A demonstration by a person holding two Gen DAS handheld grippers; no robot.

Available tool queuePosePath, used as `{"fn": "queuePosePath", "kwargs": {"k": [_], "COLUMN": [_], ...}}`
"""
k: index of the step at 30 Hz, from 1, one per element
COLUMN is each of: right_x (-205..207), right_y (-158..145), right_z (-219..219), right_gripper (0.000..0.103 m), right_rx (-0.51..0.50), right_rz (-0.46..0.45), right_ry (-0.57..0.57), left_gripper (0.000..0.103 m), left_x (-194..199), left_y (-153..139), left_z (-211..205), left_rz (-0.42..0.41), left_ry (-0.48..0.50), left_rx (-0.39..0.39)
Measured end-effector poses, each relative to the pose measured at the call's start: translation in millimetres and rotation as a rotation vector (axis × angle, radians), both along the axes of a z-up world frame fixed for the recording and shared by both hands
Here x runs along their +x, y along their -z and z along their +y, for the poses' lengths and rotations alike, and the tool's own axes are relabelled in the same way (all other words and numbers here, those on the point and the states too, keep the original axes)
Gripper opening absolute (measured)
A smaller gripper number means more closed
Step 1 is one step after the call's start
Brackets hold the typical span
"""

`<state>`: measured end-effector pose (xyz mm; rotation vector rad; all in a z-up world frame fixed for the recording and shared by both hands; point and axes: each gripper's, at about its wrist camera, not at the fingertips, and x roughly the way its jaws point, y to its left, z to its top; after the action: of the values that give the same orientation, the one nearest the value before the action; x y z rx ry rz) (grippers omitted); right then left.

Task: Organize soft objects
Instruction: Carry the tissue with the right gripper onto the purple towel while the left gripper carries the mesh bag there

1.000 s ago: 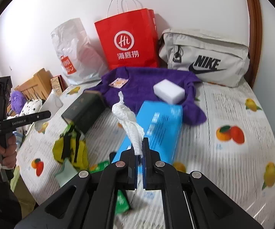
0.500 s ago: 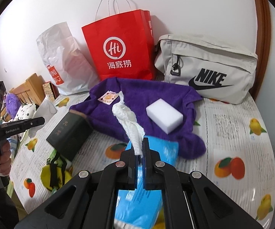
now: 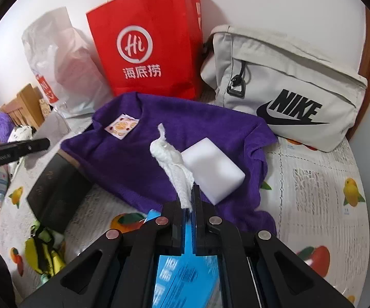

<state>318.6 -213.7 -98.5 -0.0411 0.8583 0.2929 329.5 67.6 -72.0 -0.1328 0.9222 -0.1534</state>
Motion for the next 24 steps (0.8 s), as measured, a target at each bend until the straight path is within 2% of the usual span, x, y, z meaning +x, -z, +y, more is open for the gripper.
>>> {"fn": "queuePosePath", "kwargs": {"k": [10,21,22,24], "right_x": [32.4,38.8,38.9,37.2], "right_y": [31.2,40.7,40.7,39.1], "right_z": [1.9,-0.4,-1.3,-4.2], "right_gripper": [0.004,0.005,0.005,0.013], "right_rx": [-0.004,0.026,0.023,0.030], "right_rz": [0.102,0.160,0.159,0.159], "right_ry": [-0.014,-0.052,-0.051,-0.054], "left_gripper": [0.013,0.013,0.013,0.013], "left_x": [28.9,61.2,65.2,73.2], "left_y": [11.8,21.2,22.8,26.6], "left_z": [3.0,-20.3,-23.2,-27.4], "left_rz": [0.028,0.060,0.068,0.084], "left_ry": [-0.001,0.053,0.058,0.067], "left_rx": [0.019,0.006,0.008,0.004]}}
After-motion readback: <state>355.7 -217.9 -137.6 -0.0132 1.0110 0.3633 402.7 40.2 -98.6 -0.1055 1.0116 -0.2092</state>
